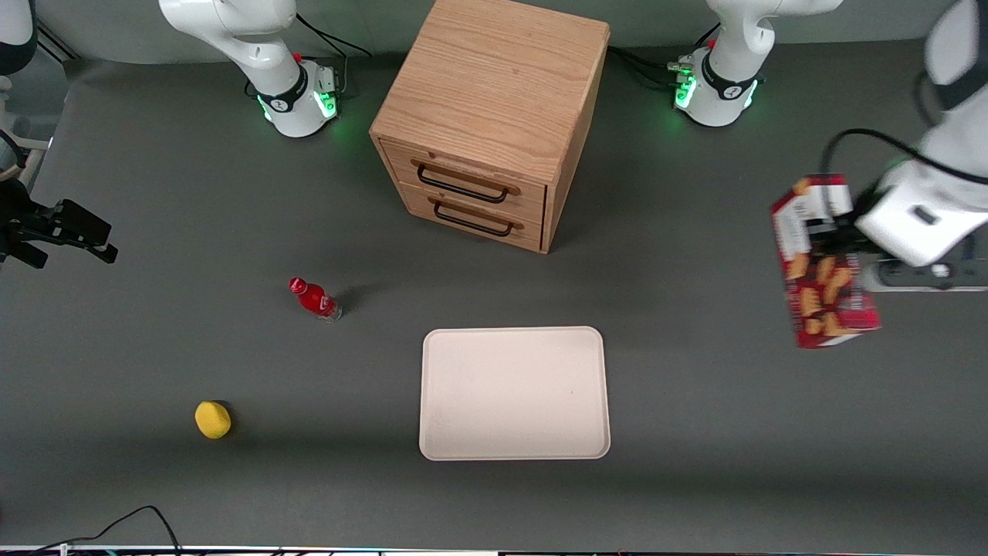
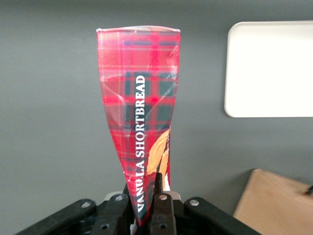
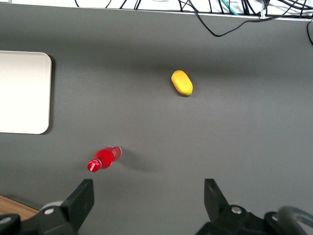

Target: Place red cookie box on tray

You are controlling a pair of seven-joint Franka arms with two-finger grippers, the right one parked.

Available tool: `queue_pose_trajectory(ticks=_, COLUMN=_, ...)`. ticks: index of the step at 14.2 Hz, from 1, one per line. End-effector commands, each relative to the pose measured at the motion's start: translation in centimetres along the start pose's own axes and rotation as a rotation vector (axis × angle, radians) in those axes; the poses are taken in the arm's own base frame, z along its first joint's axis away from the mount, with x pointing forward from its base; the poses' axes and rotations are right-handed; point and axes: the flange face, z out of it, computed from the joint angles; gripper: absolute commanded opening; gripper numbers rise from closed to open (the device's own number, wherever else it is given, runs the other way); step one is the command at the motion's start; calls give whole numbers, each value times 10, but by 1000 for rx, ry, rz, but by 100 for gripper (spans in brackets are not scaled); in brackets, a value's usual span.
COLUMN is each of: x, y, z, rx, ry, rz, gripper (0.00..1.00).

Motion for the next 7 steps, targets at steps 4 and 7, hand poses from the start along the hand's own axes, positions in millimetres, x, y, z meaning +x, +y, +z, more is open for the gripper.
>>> queue_pose_trajectory(ticks=4, x=52, y=133, z=107, rx=-184, ry=53, rz=-147, gripper=0)
queue_pose_trajectory(ticks=7, x=78, y=170, z=203, rx=-212, ry=130, rz=-96, gripper=0)
